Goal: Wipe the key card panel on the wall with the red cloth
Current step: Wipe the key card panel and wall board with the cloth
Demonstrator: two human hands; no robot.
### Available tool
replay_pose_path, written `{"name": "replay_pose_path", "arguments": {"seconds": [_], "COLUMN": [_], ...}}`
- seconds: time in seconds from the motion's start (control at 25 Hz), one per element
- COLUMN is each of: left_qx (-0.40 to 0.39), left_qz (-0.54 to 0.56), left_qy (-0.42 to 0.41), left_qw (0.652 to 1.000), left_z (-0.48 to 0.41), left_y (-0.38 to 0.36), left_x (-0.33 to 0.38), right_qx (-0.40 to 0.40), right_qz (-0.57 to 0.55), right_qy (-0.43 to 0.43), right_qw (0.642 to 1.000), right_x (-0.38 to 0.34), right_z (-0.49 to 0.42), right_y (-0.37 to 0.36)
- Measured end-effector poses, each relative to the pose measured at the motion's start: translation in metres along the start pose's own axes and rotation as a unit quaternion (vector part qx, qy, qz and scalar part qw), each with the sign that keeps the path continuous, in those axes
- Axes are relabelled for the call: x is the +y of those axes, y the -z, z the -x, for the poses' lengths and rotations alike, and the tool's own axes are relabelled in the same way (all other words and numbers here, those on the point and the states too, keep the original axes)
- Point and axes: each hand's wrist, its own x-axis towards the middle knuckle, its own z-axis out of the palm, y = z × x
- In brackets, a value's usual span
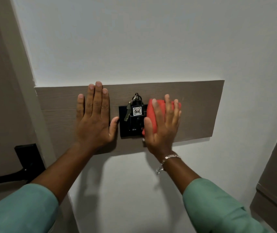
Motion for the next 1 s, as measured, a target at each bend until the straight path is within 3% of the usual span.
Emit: {"name": "replay_pose_path", "arguments": {"seconds": [0.04, 0.08, 0.2, 0.32, 0.36, 0.48, 0.52, 0.64, 0.8, 1.0], "left_qx": [-0.001, -0.001, -0.002, -0.005, -0.006, -0.015, -0.014, -0.007, -0.004, -0.009], "left_qz": [-0.004, -0.009, -0.013, -0.010, -0.014, -0.010, -0.008, -0.002, -0.002, -0.008], "left_qy": [-0.014, -0.021, -0.013, -0.010, -0.009, -0.008, -0.007, -0.008, -0.010, -0.009], "left_qw": [1.000, 1.000, 1.000, 1.000, 1.000, 1.000, 1.000, 1.000, 1.000, 1.000], "left_z": [0.000, 0.000, -0.001, 0.001, 0.000, -0.001, -0.001, -0.001, -0.001, -0.002], "left_y": [0.001, 0.001, 0.000, 0.001, 0.000, 0.001, 0.002, 0.003, 0.003, 0.003], "left_x": [-0.003, -0.005, -0.004, -0.002, -0.003, -0.004, -0.004, -0.002, -0.003, -0.003], "right_qx": [-0.021, -0.030, 0.001, -0.032, -0.034, 0.060, 0.068, -0.018, -0.018, -0.099], "right_qz": [0.004, -0.004, -0.017, 0.018, 0.010, -0.036, -0.032, -0.007, -0.056, -0.013], "right_qy": [0.055, 0.058, -0.060, 0.090, 0.090, -0.131, -0.152, 0.037, -0.003, 0.202], "right_qw": [0.998, 0.998, 0.998, 0.995, 0.995, 0.989, 0.986, 0.999, 0.998, 0.974], "right_x": [0.012, 0.018, 0.000, 0.014, 0.019, -0.010, -0.020, 0.000, -0.004, 0.026], "right_z": [0.003, 0.003, -0.005, -0.003, -0.005, -0.012, -0.010, -0.001, -0.007, -0.033], "right_y": [0.006, 0.009, 0.000, 0.004, 0.008, 0.000, -0.003, 0.009, 0.009, 0.026]}}
